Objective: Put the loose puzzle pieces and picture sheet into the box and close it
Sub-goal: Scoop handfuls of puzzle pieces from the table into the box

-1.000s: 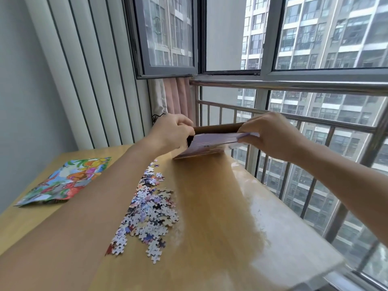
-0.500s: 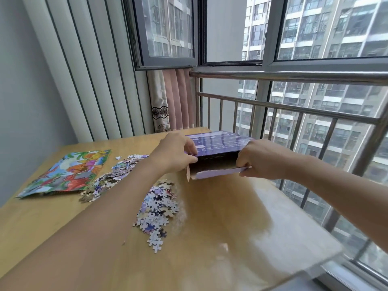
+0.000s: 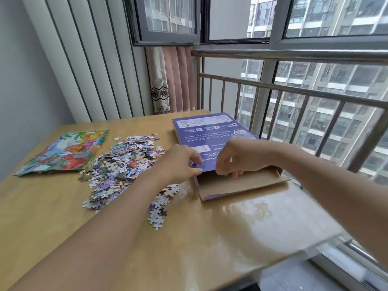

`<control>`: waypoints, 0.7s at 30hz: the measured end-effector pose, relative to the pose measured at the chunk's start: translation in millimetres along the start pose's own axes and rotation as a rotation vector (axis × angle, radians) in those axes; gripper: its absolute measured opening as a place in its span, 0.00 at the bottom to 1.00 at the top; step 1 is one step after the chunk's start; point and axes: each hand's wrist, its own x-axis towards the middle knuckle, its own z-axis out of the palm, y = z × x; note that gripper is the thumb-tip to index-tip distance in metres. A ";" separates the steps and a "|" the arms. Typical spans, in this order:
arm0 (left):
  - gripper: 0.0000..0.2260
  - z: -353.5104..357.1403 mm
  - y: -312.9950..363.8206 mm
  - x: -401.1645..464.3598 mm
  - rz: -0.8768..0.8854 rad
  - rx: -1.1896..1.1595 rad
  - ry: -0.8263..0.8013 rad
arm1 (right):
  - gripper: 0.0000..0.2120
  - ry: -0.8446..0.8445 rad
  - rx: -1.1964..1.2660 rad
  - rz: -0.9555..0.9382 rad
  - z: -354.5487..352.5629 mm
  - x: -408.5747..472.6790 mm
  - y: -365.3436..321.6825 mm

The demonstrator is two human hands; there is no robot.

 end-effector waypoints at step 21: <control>0.28 -2.0 -151.3 -111.9 -0.560 -0.199 0.250 | 0.64 0.248 0.290 0.110 140.0 127.6 -122.7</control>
